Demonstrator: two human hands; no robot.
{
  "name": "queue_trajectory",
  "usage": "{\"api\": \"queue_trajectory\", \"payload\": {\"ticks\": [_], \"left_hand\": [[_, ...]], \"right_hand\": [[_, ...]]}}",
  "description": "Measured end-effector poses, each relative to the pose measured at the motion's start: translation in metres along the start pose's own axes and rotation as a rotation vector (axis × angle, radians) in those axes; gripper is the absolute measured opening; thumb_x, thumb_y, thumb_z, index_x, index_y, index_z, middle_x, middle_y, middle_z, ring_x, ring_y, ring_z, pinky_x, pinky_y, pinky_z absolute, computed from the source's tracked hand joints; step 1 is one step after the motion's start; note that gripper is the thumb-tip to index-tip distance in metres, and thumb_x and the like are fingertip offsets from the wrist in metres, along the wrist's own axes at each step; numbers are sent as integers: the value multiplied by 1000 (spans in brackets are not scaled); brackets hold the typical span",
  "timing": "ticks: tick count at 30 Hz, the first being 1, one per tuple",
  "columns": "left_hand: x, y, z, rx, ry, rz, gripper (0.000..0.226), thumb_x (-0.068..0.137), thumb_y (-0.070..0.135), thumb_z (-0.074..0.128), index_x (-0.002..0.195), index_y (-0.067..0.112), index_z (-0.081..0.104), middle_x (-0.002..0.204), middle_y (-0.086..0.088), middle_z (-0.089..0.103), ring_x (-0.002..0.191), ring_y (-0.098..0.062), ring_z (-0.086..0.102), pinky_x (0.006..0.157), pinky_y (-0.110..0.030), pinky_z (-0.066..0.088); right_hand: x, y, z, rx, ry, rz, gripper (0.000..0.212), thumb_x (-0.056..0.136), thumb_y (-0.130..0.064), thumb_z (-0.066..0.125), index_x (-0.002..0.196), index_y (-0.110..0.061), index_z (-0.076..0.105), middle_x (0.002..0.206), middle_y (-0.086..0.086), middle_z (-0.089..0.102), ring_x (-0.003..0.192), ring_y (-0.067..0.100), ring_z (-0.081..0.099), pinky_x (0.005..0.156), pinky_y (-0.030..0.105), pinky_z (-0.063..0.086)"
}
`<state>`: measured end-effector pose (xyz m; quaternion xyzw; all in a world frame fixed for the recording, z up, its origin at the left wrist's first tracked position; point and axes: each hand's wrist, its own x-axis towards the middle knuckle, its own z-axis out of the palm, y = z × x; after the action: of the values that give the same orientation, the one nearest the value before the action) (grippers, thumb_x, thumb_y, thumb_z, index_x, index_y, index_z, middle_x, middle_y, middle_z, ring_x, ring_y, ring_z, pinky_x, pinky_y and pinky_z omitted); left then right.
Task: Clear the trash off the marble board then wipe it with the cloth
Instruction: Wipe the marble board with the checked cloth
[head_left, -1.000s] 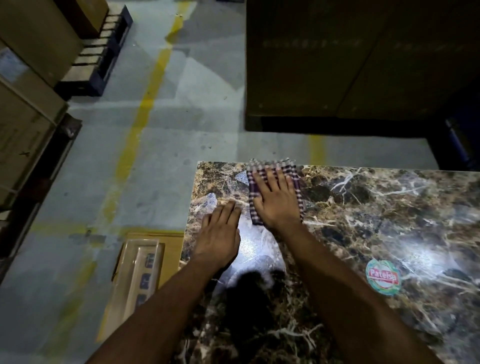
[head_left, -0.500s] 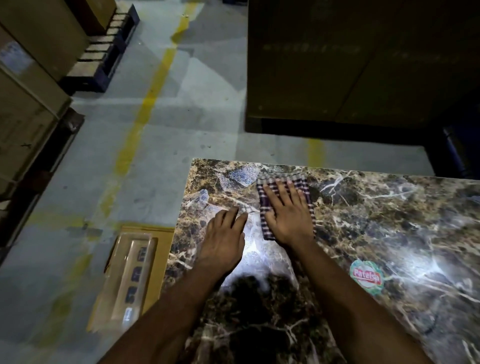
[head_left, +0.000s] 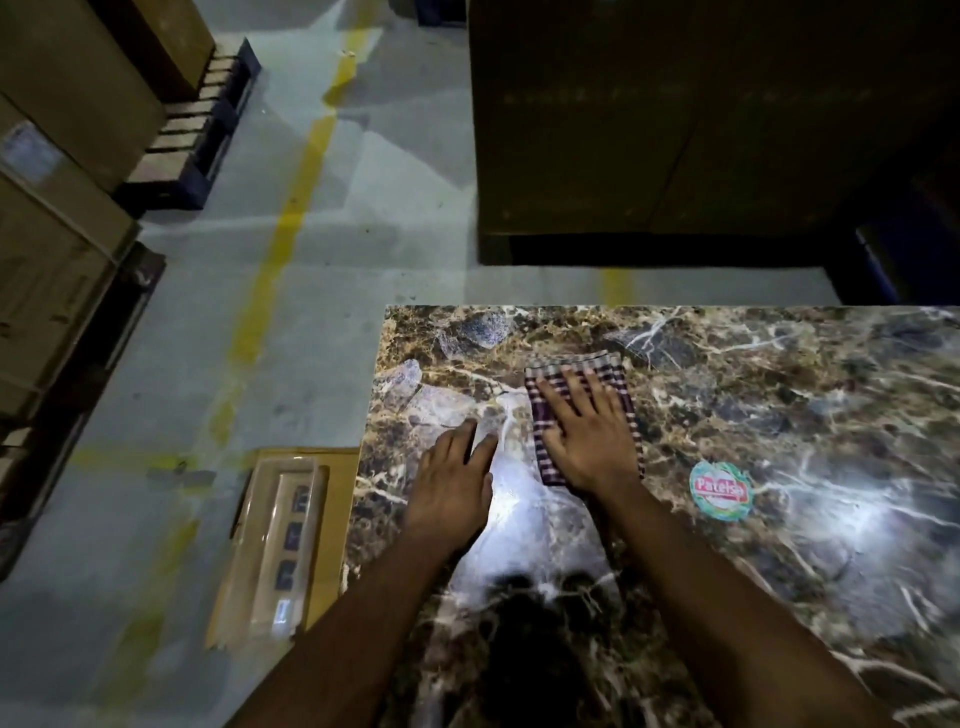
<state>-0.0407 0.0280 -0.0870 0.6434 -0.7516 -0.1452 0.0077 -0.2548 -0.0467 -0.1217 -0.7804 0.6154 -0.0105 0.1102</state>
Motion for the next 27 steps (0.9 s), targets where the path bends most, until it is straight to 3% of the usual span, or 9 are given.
{"api": "queue_trajectory", "payload": {"ticks": [4,9,15,18,22,27], "left_hand": [[-23,2,5,22,41,28,46,99,32,48,144,25,38,141,-3,40,123,-28,39,97,-42,43],[-42,7,12,28,72,9,48,97,28,54,143,22,43,144,-6,41,127,-30,40,98,-46,41],[-66,13,21,43,80,9,48,90,16,59,136,22,46,123,-6,49,107,-28,45,89,-40,43],[-77,13,23,50,66,34,38,89,17,58,125,24,49,129,-6,47,115,-30,46,93,-40,42],[-97,12,27,47,54,23,50,96,18,57,143,25,43,153,-9,36,139,-31,37,110,-46,38],[-117,8,33,44,69,21,54,95,13,58,144,26,42,149,-4,43,131,-28,43,107,-43,36]], "right_hand": [[-4,-23,-1,34,1,88,71,93,-52,19,162,-41,7,172,2,10,158,28,1,127,49,6],[-68,-28,13,-8,-13,-48,69,97,-48,26,162,-41,2,172,1,5,158,26,-2,127,47,5],[-89,-26,11,35,4,140,69,96,-48,26,161,-42,4,172,1,10,158,27,1,127,48,8],[-107,-56,17,34,-6,91,68,99,-46,27,162,-40,1,172,2,6,158,27,-2,127,47,3],[-160,-44,19,19,4,28,70,97,-48,25,161,-42,-3,172,-2,0,158,22,-8,128,43,-2],[-157,-60,20,56,16,184,70,95,-47,23,162,-39,3,172,2,9,158,27,-1,127,48,7]]}}
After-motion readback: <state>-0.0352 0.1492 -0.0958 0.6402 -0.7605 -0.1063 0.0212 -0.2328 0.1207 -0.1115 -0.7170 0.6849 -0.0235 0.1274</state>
